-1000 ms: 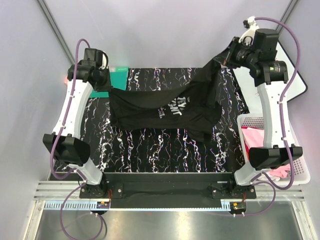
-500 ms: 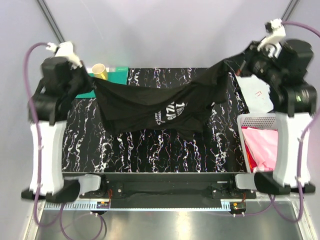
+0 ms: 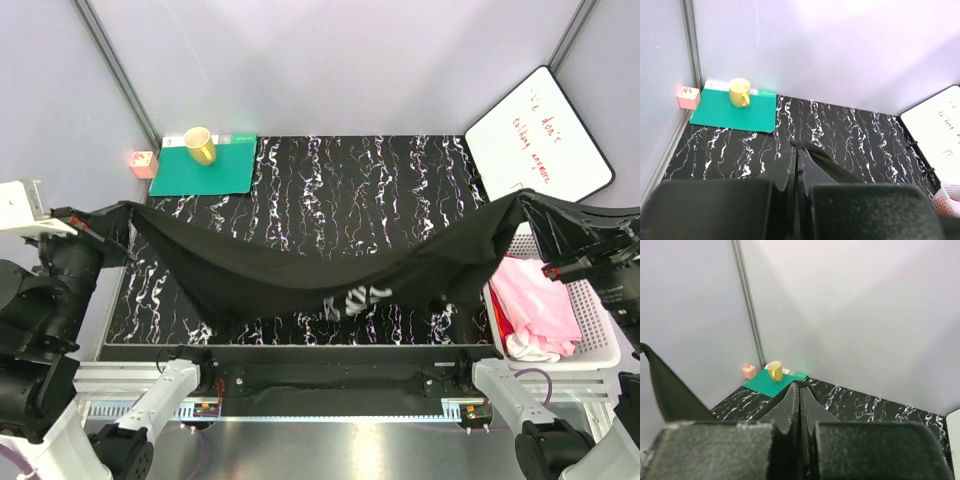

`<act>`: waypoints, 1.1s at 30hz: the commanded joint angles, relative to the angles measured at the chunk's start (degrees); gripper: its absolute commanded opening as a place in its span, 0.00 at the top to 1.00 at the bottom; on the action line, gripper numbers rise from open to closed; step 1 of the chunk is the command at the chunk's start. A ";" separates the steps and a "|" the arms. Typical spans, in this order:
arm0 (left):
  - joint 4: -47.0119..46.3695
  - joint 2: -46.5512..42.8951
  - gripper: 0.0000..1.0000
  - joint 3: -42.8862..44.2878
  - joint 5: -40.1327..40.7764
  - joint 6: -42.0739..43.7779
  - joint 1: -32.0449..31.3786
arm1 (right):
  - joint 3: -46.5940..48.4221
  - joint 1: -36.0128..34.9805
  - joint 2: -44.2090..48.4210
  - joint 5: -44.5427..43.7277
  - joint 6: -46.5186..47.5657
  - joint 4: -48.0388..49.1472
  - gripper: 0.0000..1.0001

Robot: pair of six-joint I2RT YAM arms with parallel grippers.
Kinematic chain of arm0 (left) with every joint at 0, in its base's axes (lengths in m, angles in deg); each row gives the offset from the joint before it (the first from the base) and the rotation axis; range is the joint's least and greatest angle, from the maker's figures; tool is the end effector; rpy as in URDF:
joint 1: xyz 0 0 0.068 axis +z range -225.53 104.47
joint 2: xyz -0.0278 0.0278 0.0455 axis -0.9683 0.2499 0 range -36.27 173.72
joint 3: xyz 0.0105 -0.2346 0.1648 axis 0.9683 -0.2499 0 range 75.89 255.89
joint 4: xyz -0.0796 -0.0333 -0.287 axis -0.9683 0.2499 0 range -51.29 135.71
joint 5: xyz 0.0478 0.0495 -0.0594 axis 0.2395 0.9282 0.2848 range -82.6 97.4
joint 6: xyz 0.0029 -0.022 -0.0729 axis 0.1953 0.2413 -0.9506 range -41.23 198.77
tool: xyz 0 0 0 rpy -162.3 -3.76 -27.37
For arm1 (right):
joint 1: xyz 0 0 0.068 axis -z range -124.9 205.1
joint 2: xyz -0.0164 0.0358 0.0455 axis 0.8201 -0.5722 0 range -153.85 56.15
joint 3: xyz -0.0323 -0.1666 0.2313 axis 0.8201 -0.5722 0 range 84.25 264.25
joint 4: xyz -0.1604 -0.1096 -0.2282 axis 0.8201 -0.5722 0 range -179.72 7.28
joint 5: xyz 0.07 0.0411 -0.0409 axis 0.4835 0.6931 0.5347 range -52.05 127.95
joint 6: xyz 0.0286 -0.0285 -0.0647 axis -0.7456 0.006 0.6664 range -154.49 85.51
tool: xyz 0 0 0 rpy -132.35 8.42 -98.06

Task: Fold and stack the t-shirts
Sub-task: Flatten out the tshirt

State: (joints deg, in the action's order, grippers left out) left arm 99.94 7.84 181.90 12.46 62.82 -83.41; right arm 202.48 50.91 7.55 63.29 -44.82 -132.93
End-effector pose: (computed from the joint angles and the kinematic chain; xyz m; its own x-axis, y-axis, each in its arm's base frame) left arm 0.0403 0.0001 0.5891 -0.0024 -0.2759 -0.9612 0.0505 0.9599 -0.2757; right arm 0.0018 0.0279 0.6549 0.2423 0.1801 -0.9533 -0.5205 0.8534 0.0289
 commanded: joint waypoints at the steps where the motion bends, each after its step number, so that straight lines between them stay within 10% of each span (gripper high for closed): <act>1: -0.15 7.46 1.00 6.21 2.49 0.04 -0.12 | 1.12 -0.30 -6.76 -5.99 0.92 0.73 1.00; 20: -11.57 52.01 0.98 -16.45 -7.96 0.12 0.06 | -21.64 -0.21 -48.77 -3.90 2.33 18.31 1.00; 27: -13.51 68.55 0.07 -10.14 -7.61 0.47 0.50 | -16.82 -0.30 -59.32 -2.23 2.42 21.30 1.00; 33: -13.42 68.21 0.17 -11.18 -10.59 0.74 1.72 | -13.47 -0.21 -60.74 -1.97 1.45 20.51 1.00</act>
State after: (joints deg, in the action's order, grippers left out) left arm 88.38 79.18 168.88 4.70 62.89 -82.82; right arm 184.41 50.76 -53.78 59.90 -43.29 -116.17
